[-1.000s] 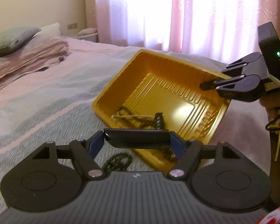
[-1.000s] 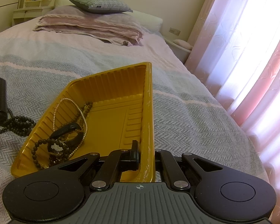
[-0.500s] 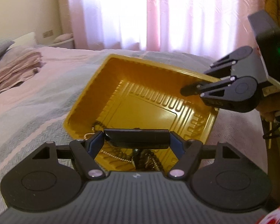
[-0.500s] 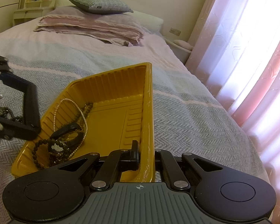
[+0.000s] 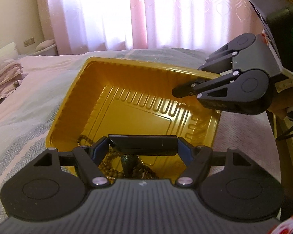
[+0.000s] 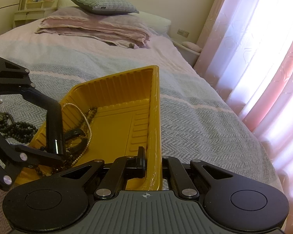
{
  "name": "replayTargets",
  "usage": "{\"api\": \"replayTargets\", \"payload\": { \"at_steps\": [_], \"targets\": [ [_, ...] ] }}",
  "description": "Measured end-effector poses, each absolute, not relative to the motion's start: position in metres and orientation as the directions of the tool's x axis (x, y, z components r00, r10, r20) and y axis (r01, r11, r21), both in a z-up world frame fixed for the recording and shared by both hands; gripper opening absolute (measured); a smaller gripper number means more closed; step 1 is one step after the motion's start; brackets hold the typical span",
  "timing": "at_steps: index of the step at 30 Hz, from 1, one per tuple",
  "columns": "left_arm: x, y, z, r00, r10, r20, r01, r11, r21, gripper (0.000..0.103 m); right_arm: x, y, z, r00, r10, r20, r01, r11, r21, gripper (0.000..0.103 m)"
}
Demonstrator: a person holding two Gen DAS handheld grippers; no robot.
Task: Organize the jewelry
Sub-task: 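Carry the black case over the orange tray and open the left gripper, then grasp the black watch from the blanket with the left gripper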
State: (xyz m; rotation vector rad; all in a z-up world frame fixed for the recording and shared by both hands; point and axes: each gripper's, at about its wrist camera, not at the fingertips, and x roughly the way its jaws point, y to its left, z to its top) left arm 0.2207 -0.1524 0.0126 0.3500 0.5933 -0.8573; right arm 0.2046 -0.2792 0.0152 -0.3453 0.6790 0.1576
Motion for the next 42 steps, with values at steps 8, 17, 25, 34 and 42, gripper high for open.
{"api": "replayTargets", "payload": {
  "at_steps": [8,17,25,34,42],
  "targets": [
    [0.225,-0.144,0.022,0.531,-0.609,-0.589,0.771,0.635,0.038,0.078,0.205,-0.279,0.014,0.768,0.03,-0.64,-0.255,0.931,-0.263,0.004],
    [0.228,-0.071,0.039,0.637,-0.474,-0.607,0.62,0.784,0.038,0.078,0.204,-0.28,0.016,0.771,0.029,-0.636,-0.254,0.93,-0.265,0.004],
    [0.218,0.029,0.039,0.717,-0.289,-0.635,0.422,0.904,0.064,0.078,0.203,-0.278,0.016,0.772,0.024,-0.636,-0.255,0.927,-0.275,0.004],
    [0.186,0.078,0.01,0.685,-0.241,-0.687,0.332,0.943,0.0,0.078,0.202,-0.276,0.015,0.77,0.016,-0.638,-0.255,0.924,-0.284,0.004],
    [0.182,0.029,-0.033,0.626,-0.28,-0.728,0.392,0.92,-0.017,0.073,0.203,-0.275,0.015,0.767,0.015,-0.642,-0.257,0.923,-0.285,0.004]
  ]
}}
